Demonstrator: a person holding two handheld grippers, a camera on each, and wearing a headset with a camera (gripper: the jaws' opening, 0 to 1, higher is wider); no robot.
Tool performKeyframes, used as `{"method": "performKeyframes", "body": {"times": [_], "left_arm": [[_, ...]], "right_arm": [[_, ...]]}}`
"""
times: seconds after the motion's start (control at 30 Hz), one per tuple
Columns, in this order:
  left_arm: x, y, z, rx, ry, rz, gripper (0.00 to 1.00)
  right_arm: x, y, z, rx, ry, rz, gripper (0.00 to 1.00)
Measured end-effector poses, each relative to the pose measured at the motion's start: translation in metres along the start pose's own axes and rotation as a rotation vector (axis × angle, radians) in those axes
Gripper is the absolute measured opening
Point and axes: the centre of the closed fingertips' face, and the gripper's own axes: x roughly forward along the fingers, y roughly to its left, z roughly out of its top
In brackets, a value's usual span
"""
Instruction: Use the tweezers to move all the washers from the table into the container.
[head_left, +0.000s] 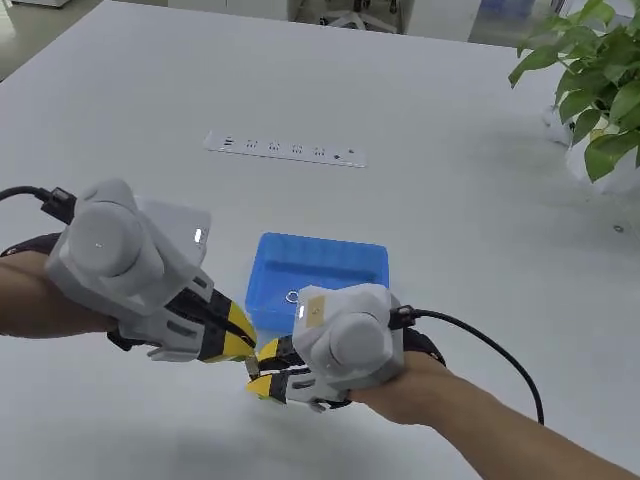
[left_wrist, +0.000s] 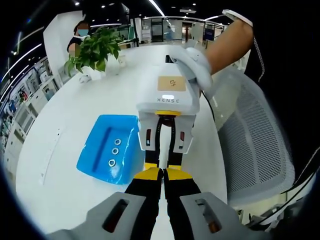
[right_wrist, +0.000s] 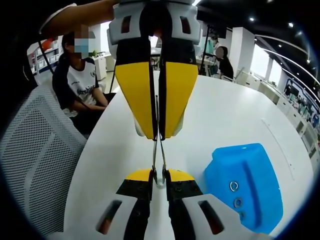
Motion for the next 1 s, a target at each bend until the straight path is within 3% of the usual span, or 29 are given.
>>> {"method": "performKeyframes", "body": {"times": [0.4,1.0], "left_arm": [[0.0056,-0.0021,-0.0059,-0.009,0.007,-0.008,0.06],[0.0069,-0.0016,-0.002,-0.01,0.001,-0.015,0.06]], "right_arm": [[0.0049,0.0028,-0.0022,0.01,-0.002,0.012,0.12],[0.0022,0.0033,-0.0029,0.009,-0.007,0.007,0.12]]}}
